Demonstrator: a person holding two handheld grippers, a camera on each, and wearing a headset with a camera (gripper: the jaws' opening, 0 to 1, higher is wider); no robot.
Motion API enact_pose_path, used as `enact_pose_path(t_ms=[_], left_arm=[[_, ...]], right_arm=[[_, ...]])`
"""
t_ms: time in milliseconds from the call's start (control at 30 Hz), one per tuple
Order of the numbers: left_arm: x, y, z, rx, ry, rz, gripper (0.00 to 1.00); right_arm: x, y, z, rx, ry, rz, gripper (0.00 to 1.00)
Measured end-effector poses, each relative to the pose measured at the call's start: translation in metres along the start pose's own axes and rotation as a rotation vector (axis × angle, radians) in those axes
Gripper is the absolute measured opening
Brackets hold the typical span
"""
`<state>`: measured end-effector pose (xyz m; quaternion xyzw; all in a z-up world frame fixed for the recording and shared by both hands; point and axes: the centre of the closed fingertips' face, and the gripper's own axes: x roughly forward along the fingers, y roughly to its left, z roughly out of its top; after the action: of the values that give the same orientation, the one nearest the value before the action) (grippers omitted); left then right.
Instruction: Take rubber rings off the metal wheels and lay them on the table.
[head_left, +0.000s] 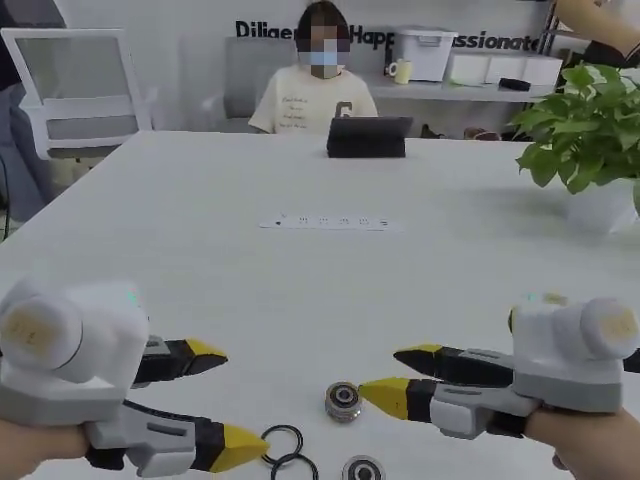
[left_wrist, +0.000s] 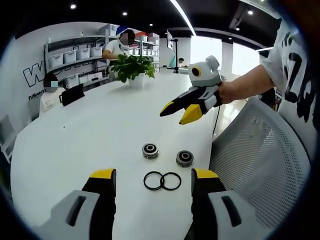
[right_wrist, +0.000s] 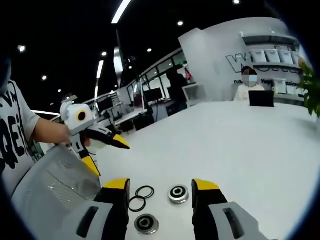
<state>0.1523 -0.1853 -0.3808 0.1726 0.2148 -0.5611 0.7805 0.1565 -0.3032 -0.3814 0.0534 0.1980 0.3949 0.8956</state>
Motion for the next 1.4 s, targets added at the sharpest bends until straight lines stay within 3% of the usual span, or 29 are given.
enact_pose_path(t_ms=[400,667,733,1067,1400], left_arm=[[-0.008,-0.005,0.006,-0.003,-0.015,0.013,0.62],[-0.01,-0.008,0.007,0.0,-0.019,0.018,0.63],[-0.011,-0.01,0.006,0.003,-0.017,0.019,0.64],[-0.013,-0.018,0.001,0.015,-0.008,0.019,0.67],[-0.017,-0.017,-0.005,0.022,0.007,0.028,0.7]], right_arm=[[-0.021,0.005,-0.009,-0.062,0.004,-0.012,0.6],[-0.034,0.006,-0.021,-0.138,0.037,-0.034,0.64],[-0.037,0.005,-0.026,-0.172,0.061,-0.04,0.65],[-0.047,0.008,-0.029,-0.194,0.061,-0.053,0.68],[-0.055,0.008,-0.04,-0.236,0.102,-0.055,0.69]])
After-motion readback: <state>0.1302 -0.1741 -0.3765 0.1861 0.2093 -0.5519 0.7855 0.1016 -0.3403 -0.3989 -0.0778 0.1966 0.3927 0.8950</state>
